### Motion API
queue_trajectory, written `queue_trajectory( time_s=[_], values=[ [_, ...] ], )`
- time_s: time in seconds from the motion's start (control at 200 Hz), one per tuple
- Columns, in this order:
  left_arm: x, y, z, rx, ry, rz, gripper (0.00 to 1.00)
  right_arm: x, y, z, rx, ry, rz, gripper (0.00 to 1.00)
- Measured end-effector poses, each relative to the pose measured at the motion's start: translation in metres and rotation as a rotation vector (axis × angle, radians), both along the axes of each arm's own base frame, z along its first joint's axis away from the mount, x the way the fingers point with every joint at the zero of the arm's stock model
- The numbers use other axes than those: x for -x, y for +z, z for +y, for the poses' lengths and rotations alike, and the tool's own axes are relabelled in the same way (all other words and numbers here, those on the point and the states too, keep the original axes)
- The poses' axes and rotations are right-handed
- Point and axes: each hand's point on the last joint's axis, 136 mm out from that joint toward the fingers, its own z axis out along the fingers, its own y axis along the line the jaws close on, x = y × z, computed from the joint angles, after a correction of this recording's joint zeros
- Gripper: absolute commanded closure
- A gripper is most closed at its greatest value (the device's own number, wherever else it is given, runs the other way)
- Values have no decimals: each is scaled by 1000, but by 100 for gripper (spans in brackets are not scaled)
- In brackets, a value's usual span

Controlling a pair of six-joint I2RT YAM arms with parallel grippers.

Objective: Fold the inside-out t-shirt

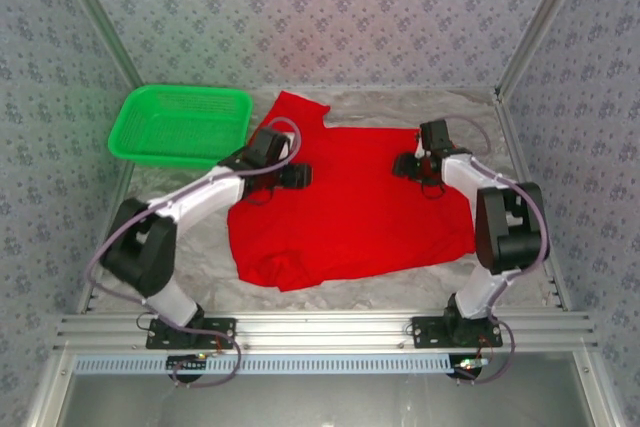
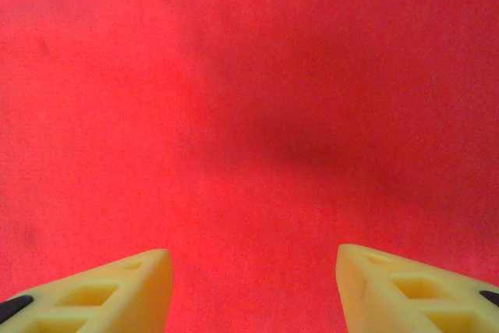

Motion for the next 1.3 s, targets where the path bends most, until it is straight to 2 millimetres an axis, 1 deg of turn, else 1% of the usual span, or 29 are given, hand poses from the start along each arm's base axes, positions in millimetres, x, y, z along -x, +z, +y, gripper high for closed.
queue_trajectory(
  time_s=[0.075, 0.14, 0.19, 0.29, 0.385, 0.5, 0.565, 0.63, 0.794, 0.919, 1.014, 1.084, 1.199, 1.299],
  values=[
    [-37, -5, 1, -43, 38, -30, 34, -35, 7, -14, 6, -43, -58, 42],
    [-66, -13, 2, -65, 61, -38, 34, -59, 12, -28, 19, -80, -101, 42],
    [-89, -21, 3, -82, 74, -41, 33, -72, 15, -39, 34, -108, -124, 42],
    [-128, -33, 3, -104, 91, -47, 33, -95, 20, -58, 59, -157, -153, 42],
    [-156, -42, 0, -118, 94, -42, 33, -115, 24, -72, 74, -188, -167, 43],
    [-177, -49, -5, -134, 86, -32, 32, -136, 20, -83, 82, -208, -156, 43],
    [-183, -51, -7, -141, 81, -27, 32, -142, 14, -88, 92, -219, -133, 45],
    [-187, -52, -9, -141, 77, -18, 32, -145, 9, -92, 101, -228, -107, 46],
    [-187, -54, -9, -138, 71, 4, 32, -134, -4, -106, 111, -251, -37, 47],
    [-190, -59, -8, -138, 71, 15, 32, -137, -9, -117, 108, -275, -14, 47],
    [-189, -68, -4, -138, 72, 40, 32, -138, -14, -123, 103, -292, 6, 46],
    [-188, -72, 0, -139, 73, 57, 32, -142, -16, -125, 99, -302, 15, 46],
    [-189, -72, 3, -135, 76, 62, 32, -148, -18, -126, 98, -309, 28, 46],
    [-189, -72, 5, -130, 75, 68, 31, -147, -19, -124, 106, -303, 55, 46]
  ],
)
